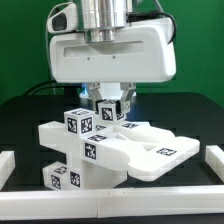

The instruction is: Assemble chair

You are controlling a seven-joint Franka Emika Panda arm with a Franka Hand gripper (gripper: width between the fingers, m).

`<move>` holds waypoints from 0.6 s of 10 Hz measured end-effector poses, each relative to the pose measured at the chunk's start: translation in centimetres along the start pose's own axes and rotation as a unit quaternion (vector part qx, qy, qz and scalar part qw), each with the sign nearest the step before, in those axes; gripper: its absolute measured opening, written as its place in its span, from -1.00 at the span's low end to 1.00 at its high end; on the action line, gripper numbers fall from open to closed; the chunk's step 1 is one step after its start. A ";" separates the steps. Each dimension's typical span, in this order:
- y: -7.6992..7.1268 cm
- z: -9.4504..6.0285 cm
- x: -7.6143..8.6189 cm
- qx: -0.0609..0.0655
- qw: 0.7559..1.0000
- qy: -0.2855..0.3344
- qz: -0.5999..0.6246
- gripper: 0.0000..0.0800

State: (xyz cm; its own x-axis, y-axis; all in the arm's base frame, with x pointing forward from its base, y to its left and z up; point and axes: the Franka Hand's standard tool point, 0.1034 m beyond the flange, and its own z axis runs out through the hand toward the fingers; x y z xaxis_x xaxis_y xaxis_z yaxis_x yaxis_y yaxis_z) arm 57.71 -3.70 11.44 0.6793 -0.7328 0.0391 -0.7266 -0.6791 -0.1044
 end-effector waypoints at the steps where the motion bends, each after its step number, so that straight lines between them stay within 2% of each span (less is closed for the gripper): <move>1: 0.0 0.0 -0.1 0.001 0.999 -0.001 0.050 -0.29; 3: 0.0 0.0 0.0 0.011 0.987 -0.008 0.159 -0.29; 6: -0.1 0.1 0.0 0.020 0.968 -0.011 0.250 -0.29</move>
Offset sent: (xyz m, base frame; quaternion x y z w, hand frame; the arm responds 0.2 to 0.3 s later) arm 0.0002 -0.0030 -0.0013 0.0104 -0.0222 0.2695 0.9627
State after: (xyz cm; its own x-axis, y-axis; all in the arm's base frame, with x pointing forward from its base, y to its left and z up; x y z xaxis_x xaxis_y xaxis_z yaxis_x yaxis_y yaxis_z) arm 57.82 -3.62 11.36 0.2465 -0.9680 -0.0476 -0.9607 -0.2377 -0.1432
